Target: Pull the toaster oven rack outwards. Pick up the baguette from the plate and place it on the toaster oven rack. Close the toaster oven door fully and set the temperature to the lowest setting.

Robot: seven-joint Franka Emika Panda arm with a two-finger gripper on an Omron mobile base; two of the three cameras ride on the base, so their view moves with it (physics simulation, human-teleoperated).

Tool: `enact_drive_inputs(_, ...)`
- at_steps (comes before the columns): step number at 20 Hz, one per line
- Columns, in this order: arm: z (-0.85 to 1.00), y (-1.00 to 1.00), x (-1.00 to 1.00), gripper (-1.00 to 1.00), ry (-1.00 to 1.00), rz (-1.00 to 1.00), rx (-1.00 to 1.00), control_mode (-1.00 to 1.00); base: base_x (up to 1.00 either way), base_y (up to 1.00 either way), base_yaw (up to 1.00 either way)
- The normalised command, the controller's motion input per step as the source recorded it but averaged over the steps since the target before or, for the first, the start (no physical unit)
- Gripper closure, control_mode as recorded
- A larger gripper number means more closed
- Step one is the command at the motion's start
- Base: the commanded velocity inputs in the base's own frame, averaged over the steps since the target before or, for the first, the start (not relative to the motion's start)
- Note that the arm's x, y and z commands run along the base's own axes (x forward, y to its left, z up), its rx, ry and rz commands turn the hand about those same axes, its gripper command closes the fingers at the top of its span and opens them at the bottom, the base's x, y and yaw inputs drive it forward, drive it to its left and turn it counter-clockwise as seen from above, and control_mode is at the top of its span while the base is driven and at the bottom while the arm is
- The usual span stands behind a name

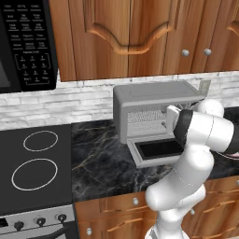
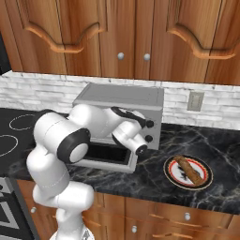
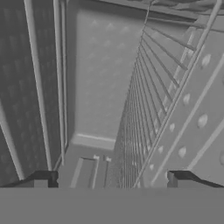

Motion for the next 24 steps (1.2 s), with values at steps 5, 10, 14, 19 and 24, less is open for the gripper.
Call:
enact_drive_inputs(5,-0.36,0.00,0.29,-1.00,-0.01,0.00,0.00,-1.00,0.00,0.00,0.00)
enact_drive_inputs(10,-0.44,-0.04,0.12,-1.00,0.02,0.00,0.02,-1.00,0.00,0.00,0.00)
enact_drive_inputs(14,-0.43,-0.40,-0.12,-1.00,0.21,0.00,0.09,-1.00,0.00,0.00,0.00)
enact_drive_inputs(19,-0.33,-0.21,-0.16,-1.00,0.10,0.00,0.10,-1.00,0.00,0.00,0.00)
enact_drive_inputs(24,-0.34,-0.05,0.00,-1.00,0.00,0.00,0.05,-1.00,0.00,0.00,0.00)
